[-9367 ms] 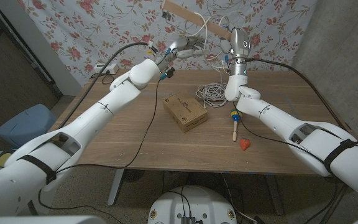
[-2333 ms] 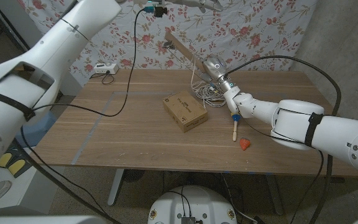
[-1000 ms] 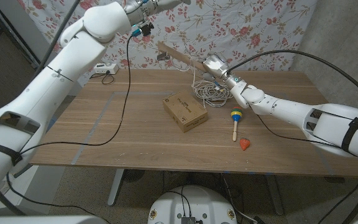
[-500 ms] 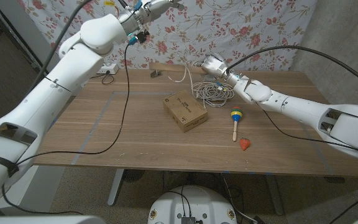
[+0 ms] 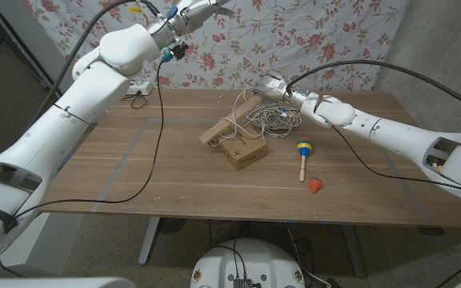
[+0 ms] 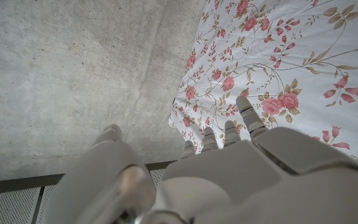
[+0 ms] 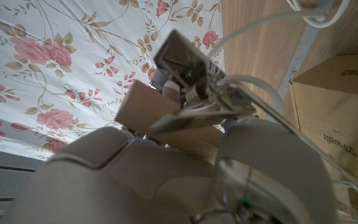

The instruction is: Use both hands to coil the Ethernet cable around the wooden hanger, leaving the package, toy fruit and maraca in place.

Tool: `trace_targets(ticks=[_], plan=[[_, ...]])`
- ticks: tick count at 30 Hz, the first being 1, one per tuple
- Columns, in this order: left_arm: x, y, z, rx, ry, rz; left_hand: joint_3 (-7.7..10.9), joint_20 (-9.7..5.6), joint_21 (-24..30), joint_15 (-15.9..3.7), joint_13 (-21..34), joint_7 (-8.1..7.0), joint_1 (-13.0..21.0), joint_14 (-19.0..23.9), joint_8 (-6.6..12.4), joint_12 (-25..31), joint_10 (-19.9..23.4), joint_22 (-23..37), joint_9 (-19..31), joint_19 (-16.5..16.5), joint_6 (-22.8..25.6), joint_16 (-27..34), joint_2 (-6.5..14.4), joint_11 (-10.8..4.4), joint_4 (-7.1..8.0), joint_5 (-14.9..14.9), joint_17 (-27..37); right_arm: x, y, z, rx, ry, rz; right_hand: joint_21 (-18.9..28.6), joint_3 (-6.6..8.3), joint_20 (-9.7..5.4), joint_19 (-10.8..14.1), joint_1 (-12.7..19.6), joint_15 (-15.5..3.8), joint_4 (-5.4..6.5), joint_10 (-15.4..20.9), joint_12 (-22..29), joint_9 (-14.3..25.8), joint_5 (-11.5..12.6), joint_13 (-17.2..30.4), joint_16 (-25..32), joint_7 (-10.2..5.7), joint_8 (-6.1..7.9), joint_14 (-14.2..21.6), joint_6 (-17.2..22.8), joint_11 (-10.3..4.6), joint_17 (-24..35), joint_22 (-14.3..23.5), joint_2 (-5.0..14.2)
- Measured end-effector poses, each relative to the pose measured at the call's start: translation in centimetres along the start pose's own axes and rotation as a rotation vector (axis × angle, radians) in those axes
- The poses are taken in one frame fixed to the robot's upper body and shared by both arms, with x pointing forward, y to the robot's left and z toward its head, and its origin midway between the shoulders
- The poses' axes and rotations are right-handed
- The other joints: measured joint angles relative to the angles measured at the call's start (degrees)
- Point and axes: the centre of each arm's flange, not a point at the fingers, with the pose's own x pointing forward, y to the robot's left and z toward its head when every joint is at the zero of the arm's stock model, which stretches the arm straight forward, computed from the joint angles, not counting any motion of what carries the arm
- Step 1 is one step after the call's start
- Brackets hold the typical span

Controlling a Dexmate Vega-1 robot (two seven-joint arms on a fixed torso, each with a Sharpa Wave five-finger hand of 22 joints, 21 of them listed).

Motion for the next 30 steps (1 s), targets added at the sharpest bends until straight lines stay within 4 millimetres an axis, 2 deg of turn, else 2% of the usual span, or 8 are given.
trace_targets(ticks=[9, 13, 16, 19, 20, 21, 24, 30], plan=[[-0.4, 0.0, 0.0, -0.008, 0.003, -0.005, -0.1, 0.0, -0.2, -0.3, 0.0, 0.21, -0.5, -0.3, 0.0, 0.0, -0.1, 0.0, 0.0, 0.0, 0.2, -0.4, 0.1, 0.08, 0.11, 0.0, 0.0, 0.9, -0.2, 0.3, 0.04, -0.065, 0.184, -3.6, -0.24, -0.02, -1.1, 0.2, 0.47, 0.08, -1.1, -3.1, -1.5, 1.2, -4.5, -0.9, -0.29, -2.08, -2.0, 0.1, -0.11, -0.2, -0.5, -0.18], [-0.5, 0.1, -0.1, -0.008, 0.005, -0.008, -0.39, 0.0, -0.2, -0.3, 0.0, 0.21, -0.5, -0.3, 0.0, 0.0, -0.1, 0.0, 0.0, 0.0, 0.2, -0.4, 0.1, 0.07, 0.08, 0.0, 0.0, 1.1, 0.2, 0.5, 0.05, -0.085, 0.271, -6.3, -0.25, 0.1, -3.9, 0.5, 1.19, 0.08, -4.1, -5.8, -2.4, 1.8, -8.0, -5.0, -1.51, -3.66, -5.7, -1.1, -0.24, -2.6, -0.4, -0.1], [-0.6, 0.1, -0.1, -0.01, 0.006, -0.011, -0.39, 0.0, -0.4, -0.3, 0.0, 0.21, -0.5, -0.3, 0.0, 0.0, -0.1, 0.0, 0.0, 0.0, 0.2, -0.4, 0.1, 0.07, 0.08, 0.3, 0.0, 1.3, 0.2, 0.5, 0.054, -0.098, 0.337, -9.9, -1.71, 0.26, -6.0, 2.4, 1.75, -1.43, -9.8, -10.7, -4.6, 2.0, -15.6, -22.1, -3.42, -8.11, -7.1, -4.3, -1.1, -15.4, -0.3, 0.14], [-0.7, 0.2, -0.1, -0.01, 0.007, -0.013, -0.39, 0.0, -0.4, -0.3, 0.0, 0.24, -0.5, -0.3, 0.0, 0.0, -0.4, 0.0, 0.0, 0.0, 0.2, -0.4, 0.1, 0.3, 0.08, 0.3, 0.0, 1.5, 0.1, 0.5, 0.055, -0.103, 0.375, -12.2, -3.76, 0.28, -7.6, 6.8, 1.96, -3.53, -14.9, -15.0, -5.8, 2.1, -21.2, -33.4, -4.84, -12.22, -9.2, -9.0, -2.21, -22.0, -0.3, -0.65], [-0.8, 0.2, -0.1, -0.011, 0.008, -0.014, -0.39, 0.0, -0.4, -0.3, 0.0, 0.38, -0.5, -0.3, 0.0, 0.0, -0.4, 0.0, 0.0, 0.0, 0.0, -0.4, 0.1, 0.38, 0.08, 0.3, 0.0, 1.6, 0.1, 0.5, 0.054, -0.105, 0.388, -12.9, -2.3, 0.29, -8.1, 8.0, 2.09, -6.78, -16.7, -16.3, -6.1, 2.7, -22.7, -36.7, -5.99, -13.46, -10.5, -10.8, -2.39, -23.6, -0.3, -1.59], [-0.8, 0.2, -0.1, -0.011, 0.008, -0.015, -0.39, 0.0, -0.4, -0.3, 0.0, 0.44, -0.5, -0.3, 0.0, 0.0, -0.4, 0.0, 0.0, 0.0, 0.0, -0.4, 0.1, 0.38, 0.08, 0.3, 0.0, 1.6, 0.0, 0.5, 0.051, -0.105, 0.398, -13.6, -2.41, 0.22, -8.8, 8.8, 2.13, -8.38, -18.3, -17.4, -6.3, 2.7, -24.0, -39.9, -5.94, -14.57, -11.9, -12.1, -2.36, -25.1, -0.3, -2.93], [-0.8, 0.2, -0.1, -0.012, 0.008, -0.019, -0.39, 0.0, -0.4, -0.3, 0.0, 0.44, -0.5, -0.3, 0.0, -0.4, -0.5, 0.0, 0.0, 0.0, 0.0, -0.4, 0.1, 0.34, 0.08, 0.3, -0.1, 1.6, 0.0, 0.4, 0.043, -0.106, 0.43, -16.1, -4.31, 0.32, -11.7, 8.8, 2.69, -10.95, -24.8, -21.9, -6.7, 3.0, -27.8, -50.1, -6.2, -18.04, -17.6, -16.6, -2.18, -30.2, -0.3, -8.25], [-1.0, 0.4, -0.5, -0.019, 0.015, -0.025, -0.38, 0.0, -0.8, -0.3, 0.0, 0.44, -0.5, -0.3, 0.0, -0.4, -1.1, 0.3, 0.0, 0.0, 0.0, -0.6, 0.1, 0.36, 0.08, 0.3, -0.3, 1.7, -0.2, 0.2, 0.027, -0.093, 0.483, -22.6, -9.75, 0.48, -20.1, 7.4, 3.17, -11.01, -35.8, -31.5, -7.4, 4.5, -32.9, -62.1, -6.92, -23.1, -28.5, -25.4, -2.16, -36.0, -0.3, -13.5]])
